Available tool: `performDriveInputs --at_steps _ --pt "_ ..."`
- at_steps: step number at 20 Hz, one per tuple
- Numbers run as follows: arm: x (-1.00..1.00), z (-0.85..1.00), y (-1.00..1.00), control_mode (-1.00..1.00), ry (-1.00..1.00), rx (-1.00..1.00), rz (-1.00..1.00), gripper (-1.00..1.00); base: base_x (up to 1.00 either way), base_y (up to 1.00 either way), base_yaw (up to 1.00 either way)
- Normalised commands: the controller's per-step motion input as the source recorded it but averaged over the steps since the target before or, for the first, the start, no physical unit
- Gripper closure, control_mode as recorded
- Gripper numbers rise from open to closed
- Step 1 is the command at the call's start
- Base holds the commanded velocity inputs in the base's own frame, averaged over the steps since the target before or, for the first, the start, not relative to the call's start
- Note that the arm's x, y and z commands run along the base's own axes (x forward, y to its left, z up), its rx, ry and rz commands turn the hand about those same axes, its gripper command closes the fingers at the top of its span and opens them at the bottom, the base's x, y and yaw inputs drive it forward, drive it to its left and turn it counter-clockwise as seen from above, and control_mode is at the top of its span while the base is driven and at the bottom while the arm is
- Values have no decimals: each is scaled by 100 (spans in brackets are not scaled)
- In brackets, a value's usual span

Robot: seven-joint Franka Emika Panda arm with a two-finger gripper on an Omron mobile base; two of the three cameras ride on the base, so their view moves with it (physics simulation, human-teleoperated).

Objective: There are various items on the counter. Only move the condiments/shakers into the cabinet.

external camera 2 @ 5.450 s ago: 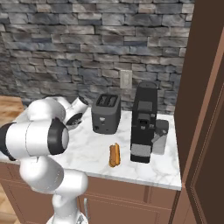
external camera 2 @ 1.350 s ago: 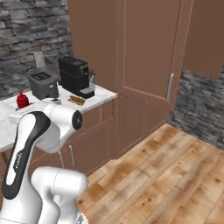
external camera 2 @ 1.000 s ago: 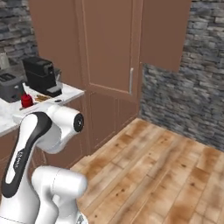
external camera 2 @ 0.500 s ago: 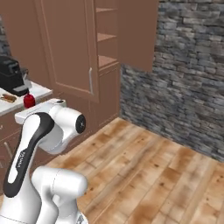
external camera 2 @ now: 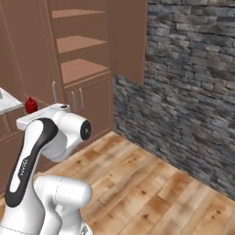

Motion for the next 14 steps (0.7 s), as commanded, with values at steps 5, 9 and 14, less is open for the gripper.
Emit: performDriveInputs --at_steps 5,9,14 --pt "0 0 0 100 0 0 0 100 88 -93 27" --pt "0 0 0 100 0 0 0 100 73 -86 34" --pt "0 0 0 100 0 0 0 100 58 -82 39"
